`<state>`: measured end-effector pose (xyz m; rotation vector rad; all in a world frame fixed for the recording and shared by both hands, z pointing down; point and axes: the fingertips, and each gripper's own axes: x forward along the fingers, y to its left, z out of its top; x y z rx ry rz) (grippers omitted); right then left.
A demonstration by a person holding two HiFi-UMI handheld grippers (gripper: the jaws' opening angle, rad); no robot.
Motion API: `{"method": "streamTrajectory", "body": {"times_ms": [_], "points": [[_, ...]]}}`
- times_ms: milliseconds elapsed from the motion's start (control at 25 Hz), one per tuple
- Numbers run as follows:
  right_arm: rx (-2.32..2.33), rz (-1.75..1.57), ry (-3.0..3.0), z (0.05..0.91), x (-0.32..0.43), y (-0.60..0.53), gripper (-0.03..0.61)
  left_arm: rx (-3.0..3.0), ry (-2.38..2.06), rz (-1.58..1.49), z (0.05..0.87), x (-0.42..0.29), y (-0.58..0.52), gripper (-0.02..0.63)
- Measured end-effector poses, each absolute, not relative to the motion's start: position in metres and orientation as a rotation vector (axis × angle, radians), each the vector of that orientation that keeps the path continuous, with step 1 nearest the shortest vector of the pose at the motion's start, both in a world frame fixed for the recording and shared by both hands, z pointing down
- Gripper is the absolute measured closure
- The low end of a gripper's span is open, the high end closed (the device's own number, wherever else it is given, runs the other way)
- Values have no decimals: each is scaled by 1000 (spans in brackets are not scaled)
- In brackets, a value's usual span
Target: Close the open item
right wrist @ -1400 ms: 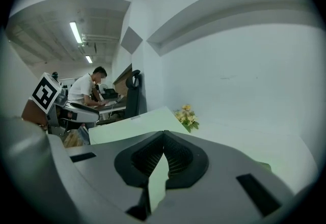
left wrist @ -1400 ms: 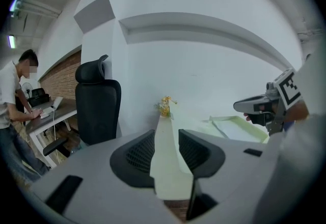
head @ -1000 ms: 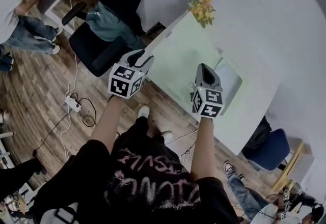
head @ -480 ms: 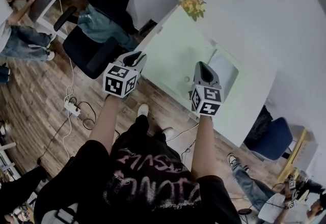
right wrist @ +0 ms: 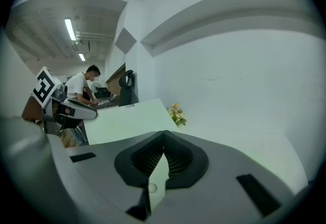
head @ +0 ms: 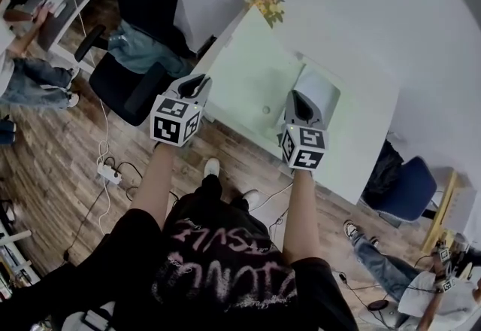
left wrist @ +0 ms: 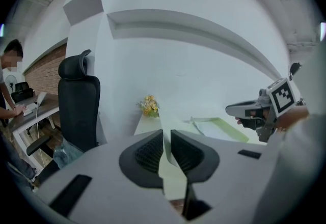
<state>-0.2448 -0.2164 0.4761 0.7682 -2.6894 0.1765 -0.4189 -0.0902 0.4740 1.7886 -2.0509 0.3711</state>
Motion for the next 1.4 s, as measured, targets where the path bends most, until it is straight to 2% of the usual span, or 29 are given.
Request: {"method": "streamTrajectory", "body": {"times_ms": [640,1400], "points": [[1023,262,-2695,456,-116,-228,566,1915,-2143,372,419,-341,-116,591],[1218,277,-2628,453,1,-224,566,2196,-1924,492,410,-193,-155,588]]}}
